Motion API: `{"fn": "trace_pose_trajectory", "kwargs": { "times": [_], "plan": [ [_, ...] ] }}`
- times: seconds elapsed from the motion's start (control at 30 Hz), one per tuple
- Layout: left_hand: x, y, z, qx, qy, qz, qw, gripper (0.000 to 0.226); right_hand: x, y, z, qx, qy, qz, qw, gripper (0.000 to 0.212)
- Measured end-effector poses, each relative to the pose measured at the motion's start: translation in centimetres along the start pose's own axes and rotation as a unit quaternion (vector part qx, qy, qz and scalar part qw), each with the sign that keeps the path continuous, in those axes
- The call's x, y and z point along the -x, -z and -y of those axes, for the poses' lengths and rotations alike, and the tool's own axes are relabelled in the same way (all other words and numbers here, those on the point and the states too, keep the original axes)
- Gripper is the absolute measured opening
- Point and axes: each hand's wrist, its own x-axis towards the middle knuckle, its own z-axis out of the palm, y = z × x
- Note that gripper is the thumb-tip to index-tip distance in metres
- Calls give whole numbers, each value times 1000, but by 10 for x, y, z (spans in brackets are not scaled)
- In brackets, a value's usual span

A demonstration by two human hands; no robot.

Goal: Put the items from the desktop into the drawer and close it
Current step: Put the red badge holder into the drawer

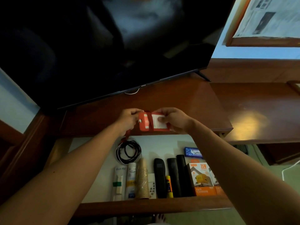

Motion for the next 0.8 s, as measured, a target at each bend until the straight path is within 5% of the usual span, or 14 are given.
{"fn": "trace_pose_trajectory", "kwargs": {
  "times": [0.13, 0.27, 0.37, 0.57, 0.7, 0.8],
  "plan": [
    [6, -19, 7, 74, 50, 37, 995, 15, -8, 0, -2, -100, 45, -105, 988, 30],
    [15, -35, 3, -69, -13, 49, 996, 24, -11, -2, -5, 29, 97, -287, 952, 25],
    [14, -36, 3, -209, -58, 74, 973, 28, -8, -1, -8, 145, 146, -348, 915, 24],
    [11, -23, -16, -354, -172, 96, 914, 19, -2, 3, -16, 396, 160, -223, 876, 19],
    [2, -17, -18, -306, -176, 68, 933, 15, 1, -1, -16, 337, 86, -125, 929, 22],
    [-2, -15, -10, -194, -133, 42, 971, 10, 5, -3, -17, 160, 37, -107, 981, 23]
  ]
}}
